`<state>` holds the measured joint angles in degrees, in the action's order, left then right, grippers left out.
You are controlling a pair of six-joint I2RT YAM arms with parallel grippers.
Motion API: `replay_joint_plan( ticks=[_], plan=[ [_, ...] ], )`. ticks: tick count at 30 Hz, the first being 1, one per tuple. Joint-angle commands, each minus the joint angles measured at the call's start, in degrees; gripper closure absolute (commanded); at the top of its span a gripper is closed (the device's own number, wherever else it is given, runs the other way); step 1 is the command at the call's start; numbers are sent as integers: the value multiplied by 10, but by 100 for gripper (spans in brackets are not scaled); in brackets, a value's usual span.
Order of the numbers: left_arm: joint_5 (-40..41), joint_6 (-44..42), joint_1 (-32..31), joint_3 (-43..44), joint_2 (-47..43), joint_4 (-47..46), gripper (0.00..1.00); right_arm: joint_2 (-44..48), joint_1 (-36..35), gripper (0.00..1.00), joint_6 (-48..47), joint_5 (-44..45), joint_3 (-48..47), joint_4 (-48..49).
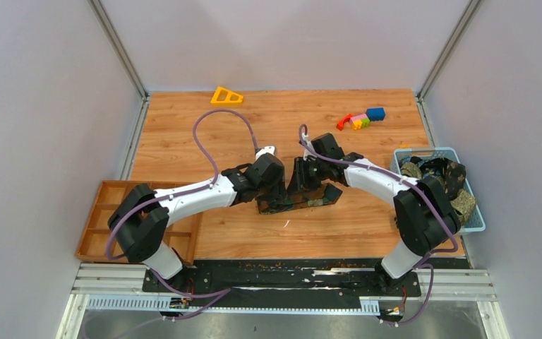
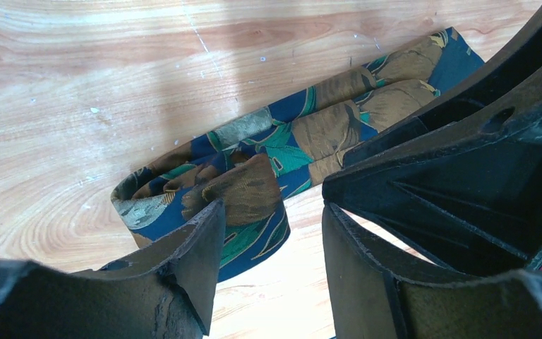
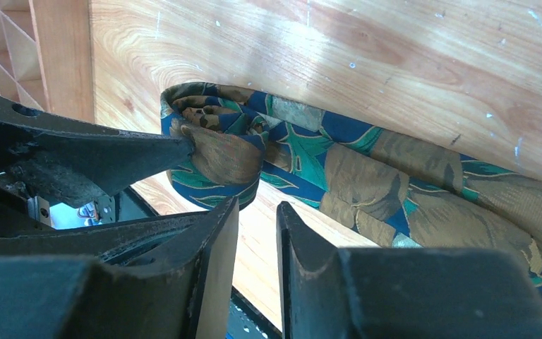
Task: Roll the ties
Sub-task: Roll the tie at the center of the board.
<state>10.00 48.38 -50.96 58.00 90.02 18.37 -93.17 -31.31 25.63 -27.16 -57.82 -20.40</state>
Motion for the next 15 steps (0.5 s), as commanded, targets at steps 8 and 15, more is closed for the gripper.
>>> replay_joint_plan(
  ticks=[8, 15],
  plan=[
    [35, -26, 12, -6, -62, 19, 38, 18, -22, 64, 25, -34, -6, 44],
    [71, -48, 24, -18, -118, 67, 37, 7, -36, 60, 26, -22, -26, 30]
  ],
)
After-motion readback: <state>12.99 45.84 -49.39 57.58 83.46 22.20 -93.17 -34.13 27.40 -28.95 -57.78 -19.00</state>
